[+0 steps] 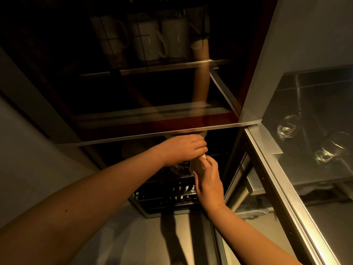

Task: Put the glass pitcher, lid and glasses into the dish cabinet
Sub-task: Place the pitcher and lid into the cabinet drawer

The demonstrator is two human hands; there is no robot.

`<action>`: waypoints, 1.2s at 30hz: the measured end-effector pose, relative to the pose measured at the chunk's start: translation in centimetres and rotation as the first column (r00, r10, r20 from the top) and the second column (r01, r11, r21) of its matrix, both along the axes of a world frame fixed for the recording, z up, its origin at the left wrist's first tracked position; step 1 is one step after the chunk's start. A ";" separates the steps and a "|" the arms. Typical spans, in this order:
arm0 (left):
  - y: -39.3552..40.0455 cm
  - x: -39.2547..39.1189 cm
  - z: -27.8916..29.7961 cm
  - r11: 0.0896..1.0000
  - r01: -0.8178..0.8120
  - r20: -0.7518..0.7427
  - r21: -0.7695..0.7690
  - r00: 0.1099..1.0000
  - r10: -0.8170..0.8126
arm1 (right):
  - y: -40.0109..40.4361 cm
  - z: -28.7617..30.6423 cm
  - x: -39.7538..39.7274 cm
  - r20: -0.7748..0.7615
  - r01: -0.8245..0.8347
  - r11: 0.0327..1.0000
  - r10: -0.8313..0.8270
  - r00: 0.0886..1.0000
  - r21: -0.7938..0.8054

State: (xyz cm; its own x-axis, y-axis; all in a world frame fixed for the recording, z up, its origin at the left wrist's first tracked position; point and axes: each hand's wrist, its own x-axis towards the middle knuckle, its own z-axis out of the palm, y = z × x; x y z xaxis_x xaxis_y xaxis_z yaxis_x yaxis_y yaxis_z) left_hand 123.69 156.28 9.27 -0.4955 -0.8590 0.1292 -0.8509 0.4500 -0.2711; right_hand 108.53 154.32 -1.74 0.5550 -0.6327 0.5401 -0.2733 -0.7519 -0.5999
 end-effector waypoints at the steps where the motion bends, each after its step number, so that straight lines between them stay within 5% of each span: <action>1: 0.3 -0.2 -0.1 0.998 -0.064 -0.059 -0.018 0.996 0.063 | 0.0 0.1 0.2 -0.002 0.010 1.000 -0.010 1.000 0.006; 7: 4.7 -2.6 -4.6 0.881 -0.444 -0.410 0.162 0.782 0.469 | 0.0 0.8 1.5 0.009 0.007 0.999 -0.008 1.000 0.050; 17: 6.9 -5.1 -7.5 0.749 -0.509 -0.549 0.425 0.513 0.660 | 0.2 0.6 3.8 0.019 0.018 0.980 -0.022 1.000 0.200; 36: 5.9 -5.5 -9.2 0.737 -0.491 -0.565 0.464 0.477 0.673 | 1.4 -2.5 1.2 -0.193 -0.159 0.939 0.224 0.955 0.306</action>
State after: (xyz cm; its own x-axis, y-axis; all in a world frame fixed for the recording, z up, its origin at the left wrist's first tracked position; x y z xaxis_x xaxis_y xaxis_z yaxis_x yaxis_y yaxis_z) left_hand 118.15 162.23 0.06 0.2800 -0.9595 -0.0305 -0.8241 -0.2565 0.5050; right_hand 109.68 155.68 -4.25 0.7655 -0.6105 0.2032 -0.2914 -0.6105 -0.7365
